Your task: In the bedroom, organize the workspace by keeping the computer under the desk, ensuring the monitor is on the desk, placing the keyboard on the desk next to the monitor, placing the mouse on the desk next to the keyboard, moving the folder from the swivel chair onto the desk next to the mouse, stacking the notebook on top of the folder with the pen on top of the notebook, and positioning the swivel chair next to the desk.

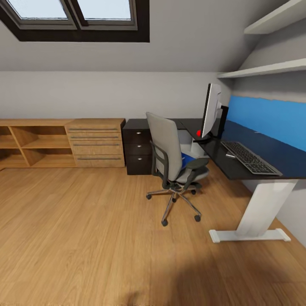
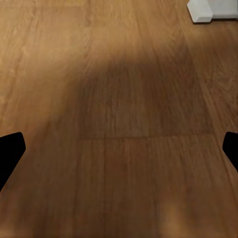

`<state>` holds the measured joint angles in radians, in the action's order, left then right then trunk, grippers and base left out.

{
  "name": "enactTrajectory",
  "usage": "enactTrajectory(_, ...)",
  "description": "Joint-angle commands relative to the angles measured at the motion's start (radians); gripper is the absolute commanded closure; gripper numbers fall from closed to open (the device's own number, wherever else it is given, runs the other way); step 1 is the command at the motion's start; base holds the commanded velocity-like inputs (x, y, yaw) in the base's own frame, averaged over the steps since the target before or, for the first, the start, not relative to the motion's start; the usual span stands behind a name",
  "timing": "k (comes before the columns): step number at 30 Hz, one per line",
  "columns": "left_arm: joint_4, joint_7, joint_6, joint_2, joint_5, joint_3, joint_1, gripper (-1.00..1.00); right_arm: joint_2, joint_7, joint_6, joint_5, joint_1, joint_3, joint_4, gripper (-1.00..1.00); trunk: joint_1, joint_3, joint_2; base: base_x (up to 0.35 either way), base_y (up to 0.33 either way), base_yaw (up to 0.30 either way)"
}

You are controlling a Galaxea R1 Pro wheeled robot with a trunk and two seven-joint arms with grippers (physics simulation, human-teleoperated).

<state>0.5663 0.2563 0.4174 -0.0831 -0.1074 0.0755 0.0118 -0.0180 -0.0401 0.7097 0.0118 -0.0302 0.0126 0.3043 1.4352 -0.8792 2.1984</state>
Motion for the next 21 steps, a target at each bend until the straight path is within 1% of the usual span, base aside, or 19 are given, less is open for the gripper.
enactTrajectory(1,0.0,0.02,0.005,-0.011,-0.007,-0.001,0.001,-1.0,-0.001,-0.004,0.002,0.001,-0.001,0.002,0.003,-1.0,0.004,-0.004,0.008,0.0,0.0,0.0)
enactTrajectory(2,0.001,0.042,0.005,-0.021,-0.006,-0.004,0.001,-1.0,-0.001,-0.004,0.0,0.001,-0.001,0.002,0.009,-1.0,0.008,-0.007,0.015,0.0,0.0,0.0)
enactTrajectory(3,0.006,0.085,0.005,-0.039,0.0,-0.013,0.001,-1.0,-0.003,-0.005,-0.004,-0.001,-0.001,0.003,0.029,-1.0,0.011,-0.01,0.022,0.0,0.0,0.0)
enactTrajectory(4,0.011,0.104,0.005,-0.046,0.005,-0.021,0.001,-1.0,-0.003,-0.006,-0.005,-0.002,-0.002,0.003,0.043,-1.0,0.015,-0.014,0.029,0.0,0.0,0.0)
enactTrajectory(6,0.025,0.141,0.002,-0.056,0.02,-0.042,0.001,-1.0,-0.004,-0.008,-0.008,-0.002,-0.003,0.004,0.076,-1.0,0.023,-0.02,0.043,0.0,0.0,0.0)
enactTrajectory(7,0.048,0.176,-0.01,-0.062,0.038,-0.067,0.001,-1.0,-0.005,-0.009,-0.013,-0.003,-0.005,0.004,0.115,-1.0,0.027,-0.023,0.05,0.0,0.0,0.0)
enactTrajectory(10,0.099,0.221,-0.059,-0.067,0.058,-0.096,0.001,-1.0,-0.006,-0.013,-0.042,-0.004,-0.012,0.004,0.179,-1.0,0.038,-0.032,0.071,0.0,0.0,0.0)
enactTrajectory(11,0.293,0.263,-0.237,-0.071,0.071,-0.118,0.001,-1.0,-0.006,-0.047,-0.208,-0.005,-0.051,0.004,0.286,-1.0,0.042,-0.035,0.078,0.0,0.0,0.0)
enactTrajectory(12,0.338,0.267,-0.277,-0.072,0.072,-0.12,0.001,-1.0,-0.006,-0.055,-0.251,-0.005,-0.064,0.004,0.304,-1.0,0.046,-0.039,0.085,0.0,0.0,0.0)
enactTrajectory(13,0.426,0.272,-0.357,-0.073,0.074,-0.124,0.001,-1.0,-0.006,-0.069,-0.34,-0.005,-0.095,0.004,0.332,-1.0,0.05,-0.042,0.092,0.0,0.0,0.0)
enactTrajectory(14,0.469,0.274,-0.397,-0.073,0.074,-0.127,0.001,-1.0,-0.007,-0.074,-0.384,-0.005,-0.113,0.004,0.343,-1.0,0.054,-0.045,0.099,0.0,0.0,0.0)
enactTrajectory(15,0.559,0.276,-0.484,-0.074,0.071,-0.146,0.001,-1.0,-0.007,-0.081,-0.471,-0.006,-0.168,0.004,0.354,-1.0,0.057,-0.048,0.106,0.0,0.0,0.0)
enactTrajectory(17,0.641,0.277,-0.564,-0.075,0.06,-0.177,0.001,-1.0,-0.007,-0.087,-0.538,-0.008,-0.231,0.005,0.353,-1.0,0.065,-0.054,0.12,0.0,0.0,0.0)
enactTrajectory(18,0.706,0.278,-0.627,-0.075,0.042,-0.214,0.001,-1.0,-0.006,-0.095,-0.581,-0.012,-0.291,0.005,0.339,-1.0,0.069,-0.057,0.127,0.0,0.0,0.0)
enactTrajectory(19,0.806,0.279,-0.723,-0.078,-0.011,-0.286,0.002,-1.0,-0.006,-0.114,-0.628,-0.031,-0.42,0.007,0.274,-1.0,0.073,-0.061,0.134,0.0,0.0,0.0)
enactTrajectory(20,0.83,0.279,-0.742,-0.079,-0.024,-0.299,0.002,-1.0,-0.006,-0.119,-0.634,-0.036,-0.454,0.008,0.249,-1.0,0.077,-0.064,0.141,0.0,0.0,0.0)
enactTrajectory(21,0.876,0.279,-0.775,-0.08,-0.046,-0.318,0.001,-1.0,-0.006,-0.127,-0.643,-0.044,-0.523,0.008,0.191,-1.0,0.08,-0.067,0.148,0.0,0.0,0.0)
